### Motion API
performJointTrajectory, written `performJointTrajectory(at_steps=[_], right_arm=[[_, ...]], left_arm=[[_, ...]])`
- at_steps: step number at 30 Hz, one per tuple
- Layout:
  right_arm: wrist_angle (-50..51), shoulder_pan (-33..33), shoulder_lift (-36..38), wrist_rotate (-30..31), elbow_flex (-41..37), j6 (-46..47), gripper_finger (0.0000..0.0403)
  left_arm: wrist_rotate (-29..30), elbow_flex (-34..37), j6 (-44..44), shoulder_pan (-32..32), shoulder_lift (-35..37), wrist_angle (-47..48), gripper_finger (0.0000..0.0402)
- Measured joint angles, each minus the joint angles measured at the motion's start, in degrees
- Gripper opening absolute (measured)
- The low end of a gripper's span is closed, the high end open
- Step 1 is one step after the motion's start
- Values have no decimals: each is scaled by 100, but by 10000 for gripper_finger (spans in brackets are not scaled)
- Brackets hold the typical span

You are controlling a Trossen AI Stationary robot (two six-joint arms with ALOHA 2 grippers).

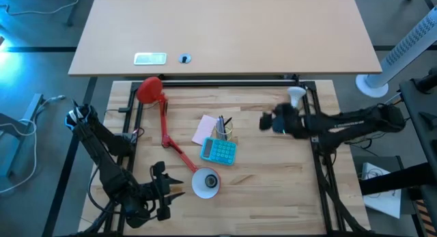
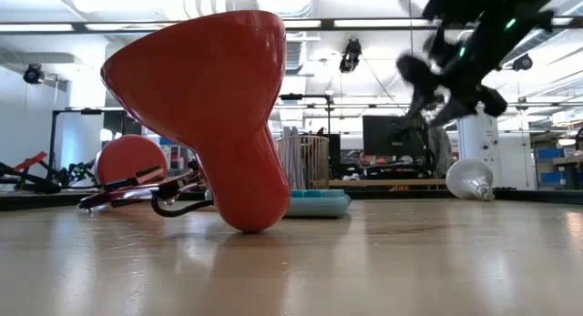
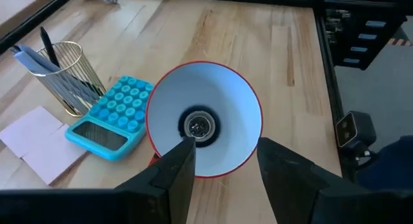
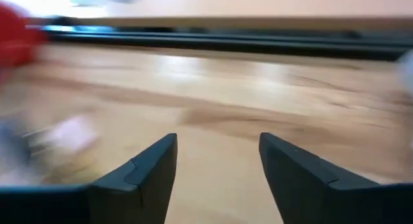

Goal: Screw lightbulb
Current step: Return to Home Position

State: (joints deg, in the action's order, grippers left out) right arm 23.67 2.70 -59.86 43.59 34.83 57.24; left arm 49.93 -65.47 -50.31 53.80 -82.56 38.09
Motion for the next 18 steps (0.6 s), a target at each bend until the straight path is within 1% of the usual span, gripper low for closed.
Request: performJointTrajectory(at_steps=[3, 5, 7, 10, 12, 14, 18], right_arm=[[-483, -1146, -20, 553, 0, -99, 206], [-779, -1753, -161, 769, 0, -291, 200], [-956, -2233, -353, 874, 0, -435, 195], [-1051, -2760, -784, 1026, 0, -454, 188], [-1088, -2983, -1120, 1131, 0, -370, 184], [-1110, -3131, -1529, 1263, 0, -169, 179], [-1304, -3257, -2326, 1403, -7, 55, 170]], left_arm=[[-6, 0, -296, 0, 0, -170, 158], [-3, -2, -123, -53, 7, -247, 158], [-8, -2, 1, -230, 35, -260, 158], [-63, -2, 176, -691, 66, -275, 158], [-470, -1, 498, -1100, 63, -330, 158], [-1106, 10, 908, -1538, 63, -534, 158], [-2189, 174, 2216, -2412, 63, -1547, 158]])
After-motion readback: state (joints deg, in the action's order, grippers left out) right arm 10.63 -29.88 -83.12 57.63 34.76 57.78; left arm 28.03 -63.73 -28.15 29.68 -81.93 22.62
